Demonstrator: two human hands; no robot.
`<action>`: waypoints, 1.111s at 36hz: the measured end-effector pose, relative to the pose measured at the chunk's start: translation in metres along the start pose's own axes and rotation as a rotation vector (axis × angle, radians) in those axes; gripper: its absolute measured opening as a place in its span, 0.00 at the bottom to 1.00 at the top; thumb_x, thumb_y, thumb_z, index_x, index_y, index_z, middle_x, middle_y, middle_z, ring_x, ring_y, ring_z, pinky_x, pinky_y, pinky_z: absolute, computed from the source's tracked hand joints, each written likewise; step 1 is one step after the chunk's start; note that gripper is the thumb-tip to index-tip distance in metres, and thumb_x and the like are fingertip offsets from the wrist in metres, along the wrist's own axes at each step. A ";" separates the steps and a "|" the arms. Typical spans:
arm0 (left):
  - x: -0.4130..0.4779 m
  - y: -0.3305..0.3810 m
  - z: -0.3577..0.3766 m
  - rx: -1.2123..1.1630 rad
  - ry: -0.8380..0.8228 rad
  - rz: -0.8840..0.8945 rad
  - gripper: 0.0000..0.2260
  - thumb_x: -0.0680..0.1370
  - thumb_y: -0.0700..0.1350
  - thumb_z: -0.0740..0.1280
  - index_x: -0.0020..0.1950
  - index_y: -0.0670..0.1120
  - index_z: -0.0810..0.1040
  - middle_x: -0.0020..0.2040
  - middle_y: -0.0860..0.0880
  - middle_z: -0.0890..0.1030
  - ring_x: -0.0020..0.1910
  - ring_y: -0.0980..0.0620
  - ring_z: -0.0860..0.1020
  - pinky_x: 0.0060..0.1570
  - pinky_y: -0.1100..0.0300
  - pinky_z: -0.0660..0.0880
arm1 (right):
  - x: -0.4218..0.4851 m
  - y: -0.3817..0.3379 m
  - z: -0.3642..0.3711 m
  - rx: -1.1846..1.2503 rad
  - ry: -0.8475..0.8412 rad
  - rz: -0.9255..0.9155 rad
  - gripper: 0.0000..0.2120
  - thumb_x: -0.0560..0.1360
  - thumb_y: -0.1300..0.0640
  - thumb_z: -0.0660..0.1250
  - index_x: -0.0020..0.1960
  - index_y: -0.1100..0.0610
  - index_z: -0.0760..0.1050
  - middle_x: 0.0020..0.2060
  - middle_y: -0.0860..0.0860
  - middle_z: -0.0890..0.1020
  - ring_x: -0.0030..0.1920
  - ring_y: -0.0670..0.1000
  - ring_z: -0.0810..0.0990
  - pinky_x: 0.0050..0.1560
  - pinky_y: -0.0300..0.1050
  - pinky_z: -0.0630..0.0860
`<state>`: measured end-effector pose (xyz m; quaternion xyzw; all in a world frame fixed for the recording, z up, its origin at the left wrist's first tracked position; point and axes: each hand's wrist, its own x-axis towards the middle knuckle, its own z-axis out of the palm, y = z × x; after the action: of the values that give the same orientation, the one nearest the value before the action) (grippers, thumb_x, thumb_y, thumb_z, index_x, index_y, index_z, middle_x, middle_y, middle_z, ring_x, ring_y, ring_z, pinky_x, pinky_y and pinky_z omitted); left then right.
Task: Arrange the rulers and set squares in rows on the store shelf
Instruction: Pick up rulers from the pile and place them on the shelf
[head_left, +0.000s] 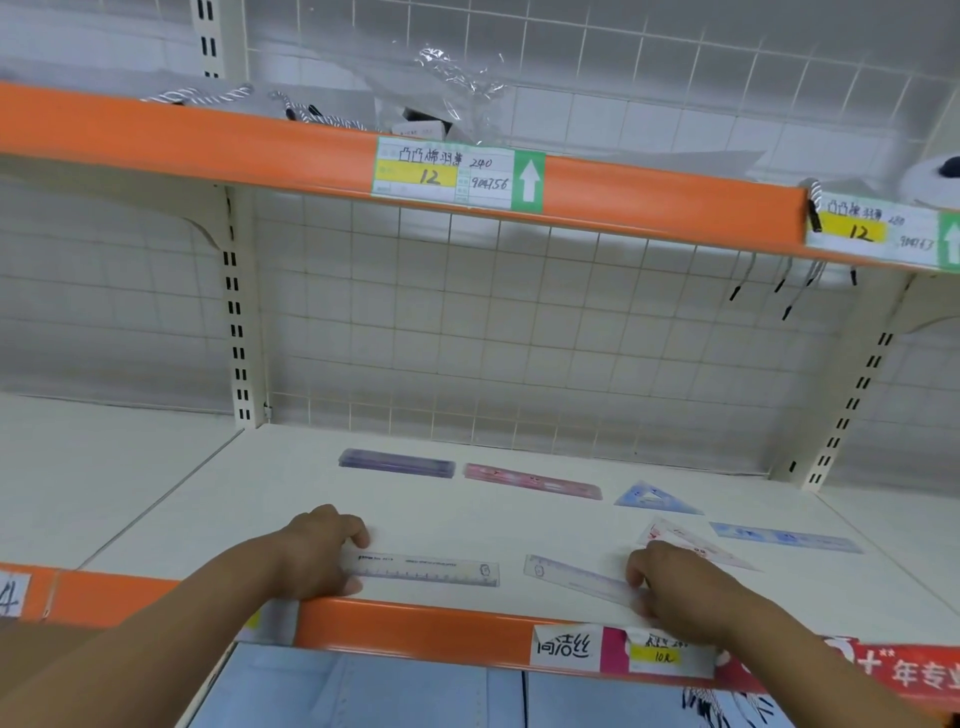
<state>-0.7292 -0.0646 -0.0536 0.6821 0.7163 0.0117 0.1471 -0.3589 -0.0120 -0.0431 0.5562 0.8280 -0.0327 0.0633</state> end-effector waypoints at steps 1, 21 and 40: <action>0.000 0.000 0.000 -0.003 -0.001 -0.001 0.23 0.75 0.53 0.69 0.68 0.55 0.68 0.64 0.50 0.67 0.63 0.52 0.69 0.64 0.61 0.67 | 0.000 0.000 0.000 -0.025 0.001 -0.017 0.03 0.79 0.53 0.61 0.52 0.50 0.70 0.54 0.50 0.74 0.48 0.48 0.71 0.49 0.39 0.69; 0.002 0.004 -0.004 -0.009 -0.031 0.000 0.24 0.72 0.55 0.71 0.65 0.55 0.68 0.62 0.51 0.67 0.61 0.52 0.70 0.63 0.59 0.69 | 0.006 0.008 -0.009 -0.073 -0.047 -0.074 0.16 0.73 0.48 0.65 0.60 0.49 0.73 0.47 0.46 0.70 0.48 0.49 0.70 0.44 0.40 0.66; 0.006 0.004 -0.006 0.026 -0.059 0.013 0.24 0.72 0.56 0.71 0.65 0.54 0.67 0.54 0.53 0.64 0.54 0.54 0.67 0.62 0.59 0.69 | 0.004 0.011 -0.010 0.049 0.000 -0.173 0.13 0.74 0.53 0.63 0.56 0.53 0.80 0.32 0.38 0.66 0.38 0.41 0.68 0.33 0.28 0.60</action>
<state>-0.7267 -0.0571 -0.0481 0.6886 0.7072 -0.0170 0.1593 -0.3511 -0.0029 -0.0331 0.4840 0.8719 -0.0580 0.0465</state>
